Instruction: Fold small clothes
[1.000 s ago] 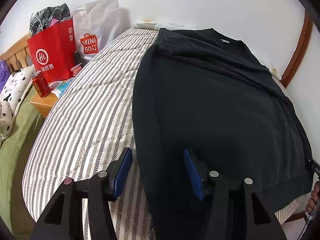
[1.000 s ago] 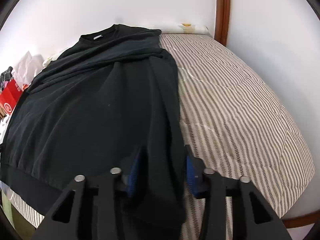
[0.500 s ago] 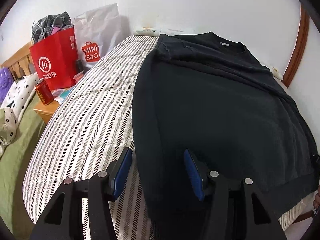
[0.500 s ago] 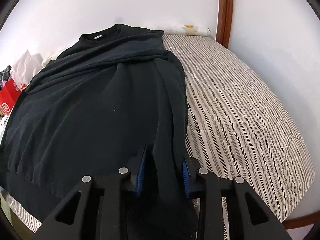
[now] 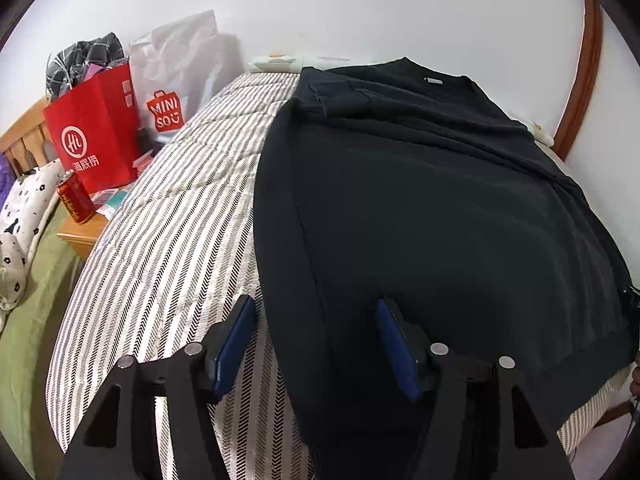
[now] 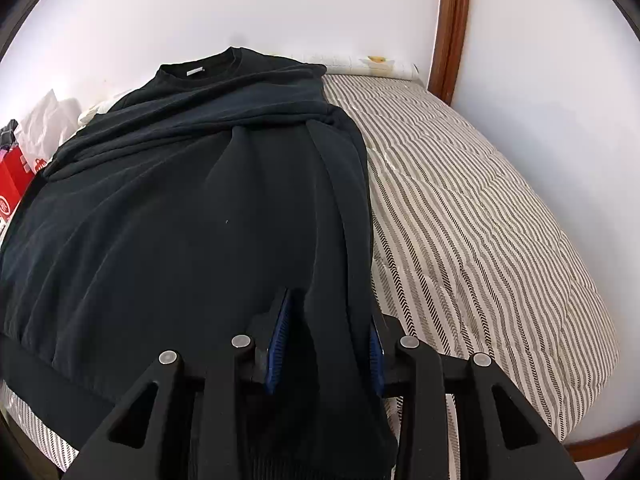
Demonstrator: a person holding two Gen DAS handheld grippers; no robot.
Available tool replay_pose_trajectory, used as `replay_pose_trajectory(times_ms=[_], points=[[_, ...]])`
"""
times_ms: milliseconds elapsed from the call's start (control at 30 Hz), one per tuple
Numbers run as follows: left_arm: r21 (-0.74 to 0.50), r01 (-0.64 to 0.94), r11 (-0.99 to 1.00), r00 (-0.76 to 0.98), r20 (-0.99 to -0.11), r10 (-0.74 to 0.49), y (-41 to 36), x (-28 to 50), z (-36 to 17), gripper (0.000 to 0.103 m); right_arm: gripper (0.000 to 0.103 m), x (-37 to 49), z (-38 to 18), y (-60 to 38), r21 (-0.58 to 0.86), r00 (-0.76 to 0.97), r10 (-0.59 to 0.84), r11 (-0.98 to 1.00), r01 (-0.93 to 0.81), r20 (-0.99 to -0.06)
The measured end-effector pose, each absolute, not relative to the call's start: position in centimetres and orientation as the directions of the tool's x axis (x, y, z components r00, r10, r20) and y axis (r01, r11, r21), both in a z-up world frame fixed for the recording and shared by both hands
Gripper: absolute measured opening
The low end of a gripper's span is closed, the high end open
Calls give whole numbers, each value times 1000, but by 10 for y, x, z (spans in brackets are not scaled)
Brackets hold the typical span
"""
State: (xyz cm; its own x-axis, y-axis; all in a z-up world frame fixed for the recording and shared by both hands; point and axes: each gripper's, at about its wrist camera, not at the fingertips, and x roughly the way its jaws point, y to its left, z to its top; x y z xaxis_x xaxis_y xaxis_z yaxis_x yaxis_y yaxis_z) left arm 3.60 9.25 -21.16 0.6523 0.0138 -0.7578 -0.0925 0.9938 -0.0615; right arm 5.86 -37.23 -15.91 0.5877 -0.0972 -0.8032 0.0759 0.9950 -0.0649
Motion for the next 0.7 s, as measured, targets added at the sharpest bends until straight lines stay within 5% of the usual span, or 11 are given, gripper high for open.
replay_pose_trajectory(times_ms=[500,567,633,700], points=[[-108,-74,991,634,-773,-37,95,29,-211,64,37,56,-159,-377,-8,556,-52,997,81,-829],[-87,-68,994,632,-775,-24,90,28,-211,50,36,58,-160,-374,-6,566,-53,996,86,-823],[-66,-59,996,628,-778,-14,83,27,-210,29,13,61,-160,-370,6,576,-30,998,60,-817],[-59,-42,997,622,-783,-20,80,29,-209,8,9,61,-159,-366,7,583,-23,999,48,-812]])
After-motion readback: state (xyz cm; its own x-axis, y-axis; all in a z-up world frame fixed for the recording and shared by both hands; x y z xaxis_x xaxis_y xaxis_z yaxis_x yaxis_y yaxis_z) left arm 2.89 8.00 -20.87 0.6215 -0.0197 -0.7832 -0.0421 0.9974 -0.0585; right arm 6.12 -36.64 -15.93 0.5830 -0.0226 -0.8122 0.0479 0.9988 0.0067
